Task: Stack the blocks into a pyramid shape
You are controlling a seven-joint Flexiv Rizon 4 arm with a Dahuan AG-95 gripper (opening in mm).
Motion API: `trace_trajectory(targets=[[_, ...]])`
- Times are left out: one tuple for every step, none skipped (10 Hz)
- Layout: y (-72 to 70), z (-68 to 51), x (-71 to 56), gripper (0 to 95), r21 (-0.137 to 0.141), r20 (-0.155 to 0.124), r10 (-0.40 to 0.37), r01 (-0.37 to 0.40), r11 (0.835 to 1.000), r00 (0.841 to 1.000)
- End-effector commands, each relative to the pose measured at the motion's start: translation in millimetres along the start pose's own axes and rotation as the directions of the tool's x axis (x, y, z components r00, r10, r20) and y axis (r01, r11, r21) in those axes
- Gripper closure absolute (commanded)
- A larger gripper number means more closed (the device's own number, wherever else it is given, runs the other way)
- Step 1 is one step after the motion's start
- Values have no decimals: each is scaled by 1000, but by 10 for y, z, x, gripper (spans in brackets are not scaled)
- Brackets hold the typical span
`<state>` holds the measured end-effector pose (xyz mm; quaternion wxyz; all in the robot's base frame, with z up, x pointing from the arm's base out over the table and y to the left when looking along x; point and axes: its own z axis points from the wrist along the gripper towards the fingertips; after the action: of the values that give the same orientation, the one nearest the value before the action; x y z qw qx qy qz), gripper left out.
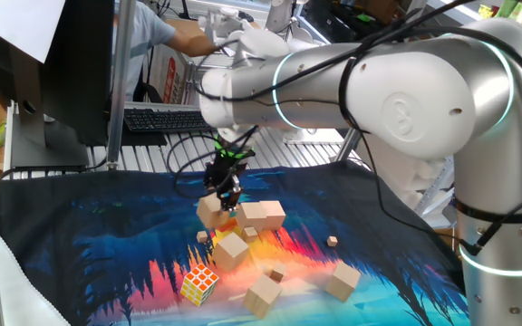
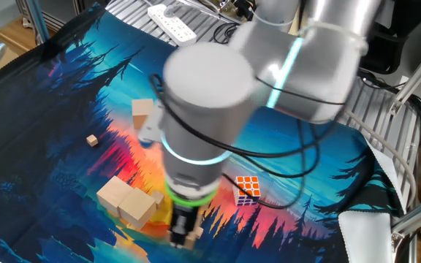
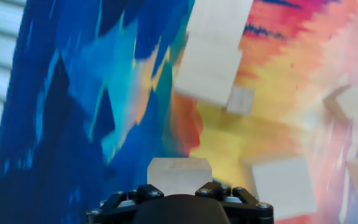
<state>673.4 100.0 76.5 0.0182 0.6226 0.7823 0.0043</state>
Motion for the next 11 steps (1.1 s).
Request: trace_trajectory(targets=[[-32, 20, -66, 950, 3, 4, 65, -65, 998, 998], [-38, 27, -80, 950, 5, 15, 85, -85, 996, 996], [-45, 34, -95, 950, 4, 18, 100, -100, 995, 995], [-47, 41, -106, 950, 4, 16, 107, -107, 994, 994], [-42, 53, -113, 950, 4, 16, 111, -111, 994, 994], [-20, 77, -121, 950, 5, 12, 108, -108, 994, 994], [1, 101, -127, 950, 5, -1, 103, -103, 995, 995], [39, 150, -133, 950, 6, -10, 99, -99, 995, 995], [59, 194, -123, 950, 8, -17, 98, -98, 995, 995], [65, 212, -117, 950, 12, -24, 90, -89, 996, 996], [65, 212, -117, 950, 16, -58, 85, -84, 996, 995]])
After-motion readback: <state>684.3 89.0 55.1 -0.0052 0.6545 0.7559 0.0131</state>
